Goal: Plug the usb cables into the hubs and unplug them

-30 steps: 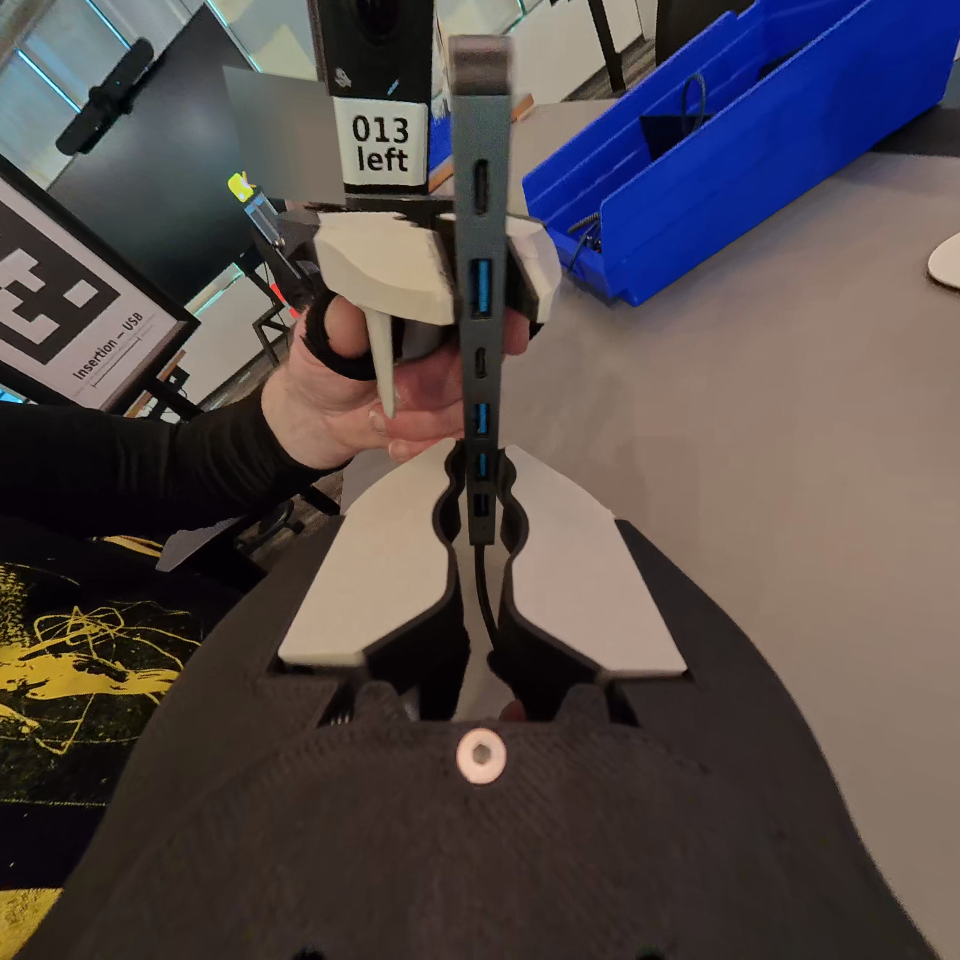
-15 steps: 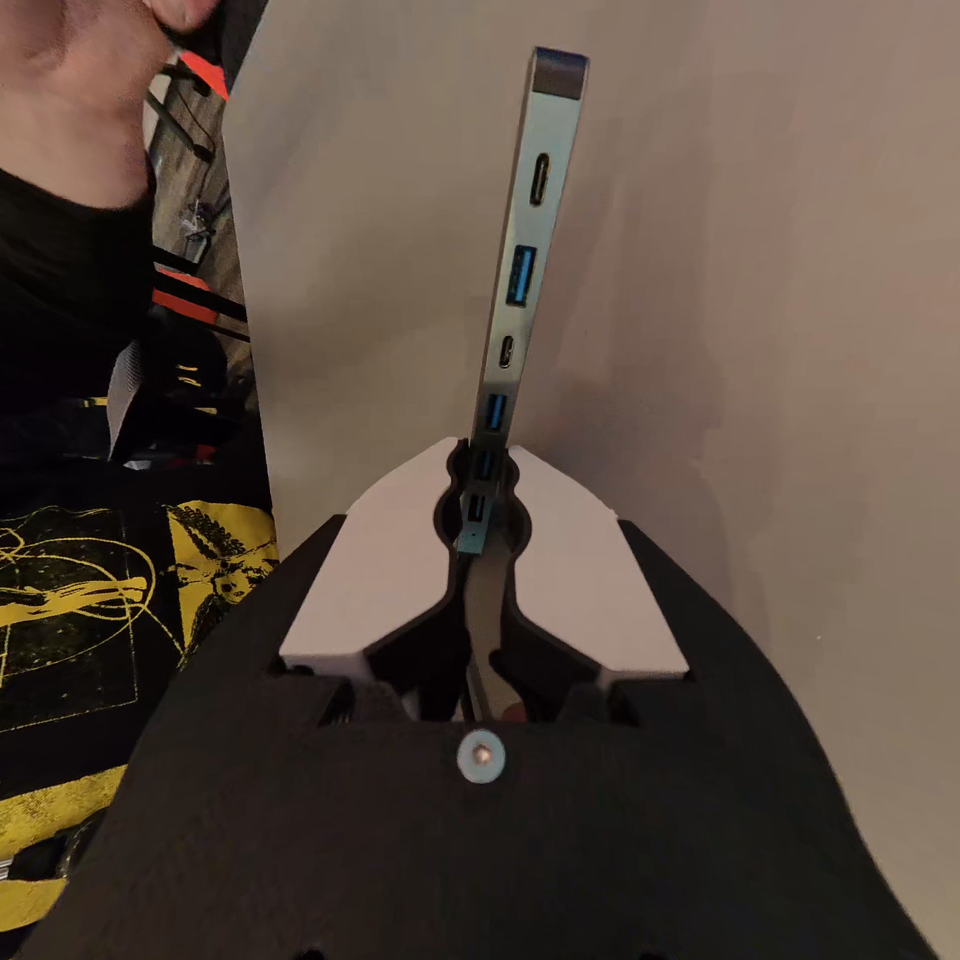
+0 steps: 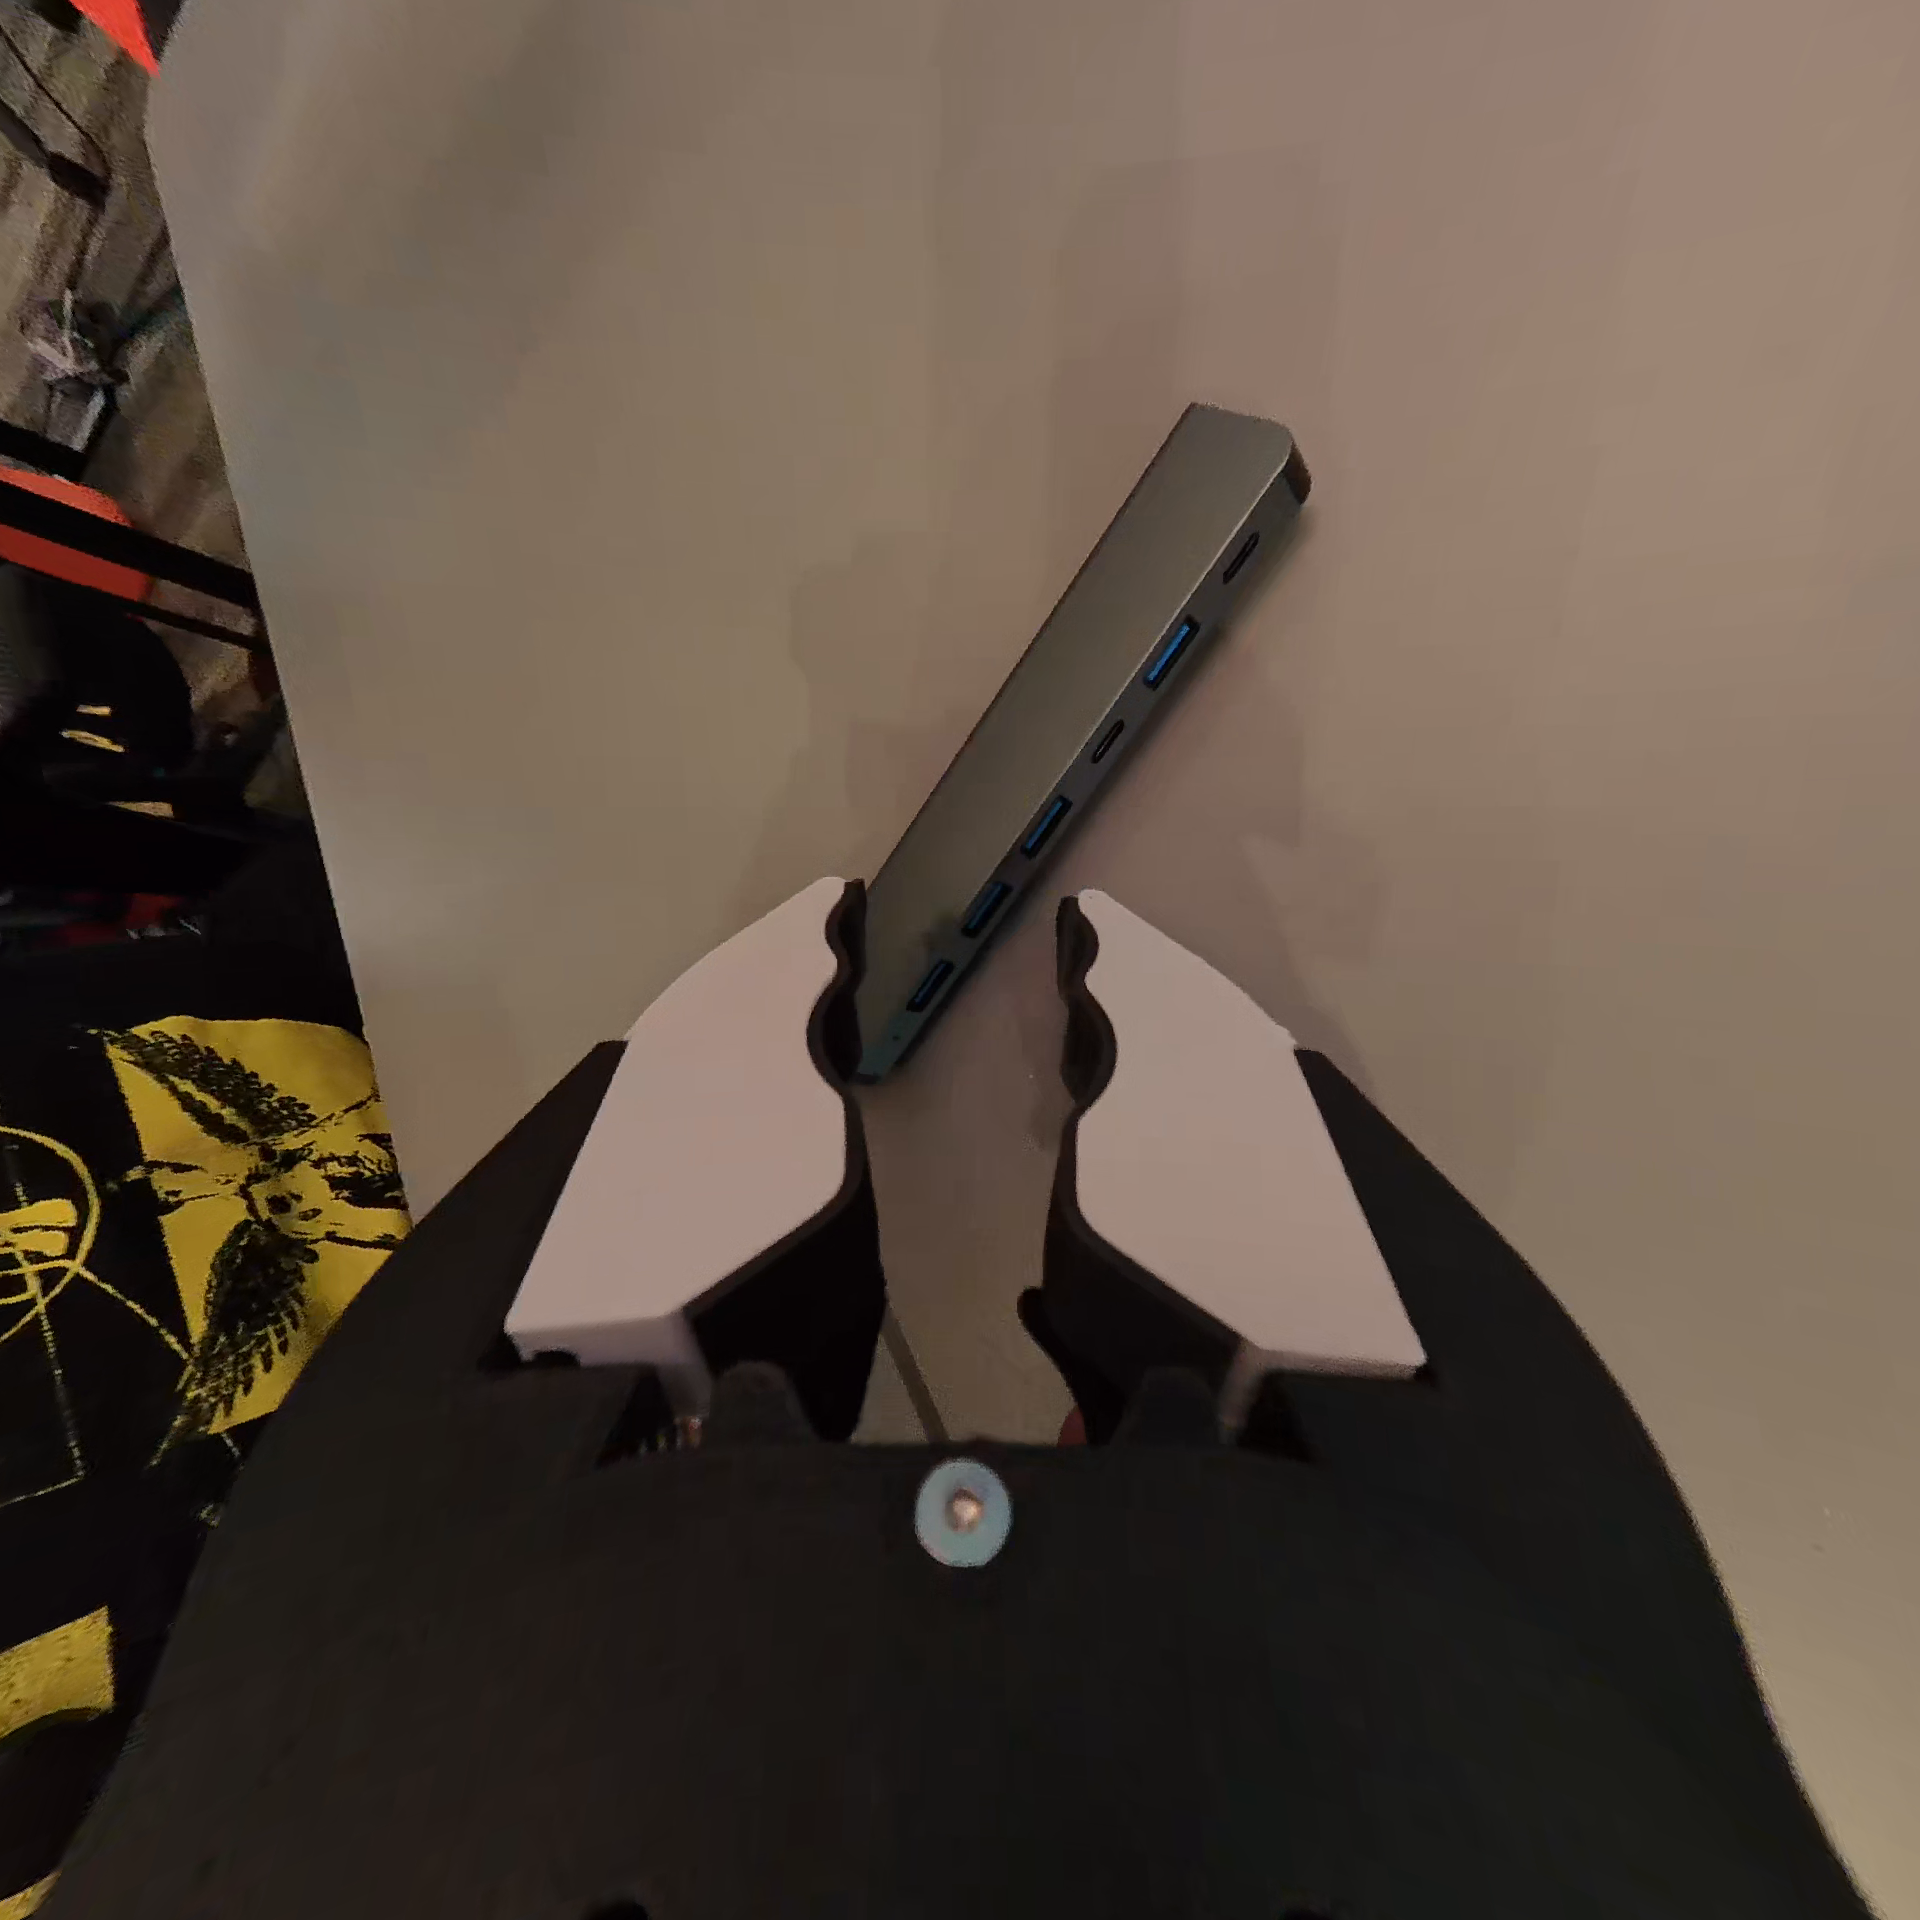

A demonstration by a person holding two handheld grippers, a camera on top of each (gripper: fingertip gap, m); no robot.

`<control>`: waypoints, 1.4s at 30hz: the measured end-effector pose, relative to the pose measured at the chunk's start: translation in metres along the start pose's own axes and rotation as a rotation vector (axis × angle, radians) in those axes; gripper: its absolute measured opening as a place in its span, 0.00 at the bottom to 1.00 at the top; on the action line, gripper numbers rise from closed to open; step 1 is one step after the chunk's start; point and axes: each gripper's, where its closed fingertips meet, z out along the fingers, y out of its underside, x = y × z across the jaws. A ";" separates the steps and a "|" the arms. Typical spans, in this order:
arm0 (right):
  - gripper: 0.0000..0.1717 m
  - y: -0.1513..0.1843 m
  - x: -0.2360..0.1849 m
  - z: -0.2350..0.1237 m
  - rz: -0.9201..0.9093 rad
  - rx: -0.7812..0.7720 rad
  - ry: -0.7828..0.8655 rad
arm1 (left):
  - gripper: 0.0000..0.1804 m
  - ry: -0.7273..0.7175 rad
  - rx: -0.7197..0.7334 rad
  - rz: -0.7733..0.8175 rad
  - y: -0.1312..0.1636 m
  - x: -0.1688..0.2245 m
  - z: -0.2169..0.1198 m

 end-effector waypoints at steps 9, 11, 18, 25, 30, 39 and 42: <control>0.20 -0.017 -0.009 -0.017 -0.008 0.104 -0.064 | 0.04 0.063 -0.098 -0.009 0.019 -0.004 0.028; 0.20 -0.018 -0.010 -0.019 -0.012 0.112 -0.063 | 0.03 0.044 -0.098 -0.005 0.021 -0.007 0.028; 0.20 -0.023 -0.013 -0.025 -0.027 0.139 -0.068 | 0.03 0.027 -0.020 -0.045 0.015 -0.016 0.012; 0.19 -0.026 -0.018 -0.030 -0.044 0.148 -0.061 | 0.03 -0.049 0.032 -0.032 0.006 -0.030 -0.004; 0.20 -0.033 -0.022 -0.039 -0.061 0.185 -0.049 | 0.03 -0.040 0.291 -0.153 -0.029 -0.039 -0.054; 0.22 -0.068 -0.051 -0.069 -0.141 0.381 -0.072 | 0.03 0.207 0.793 -0.149 -0.113 0.039 -0.174; 0.25 -0.089 -0.075 -0.088 -0.191 0.526 -0.120 | 0.03 0.372 0.906 -0.111 -0.145 0.096 -0.196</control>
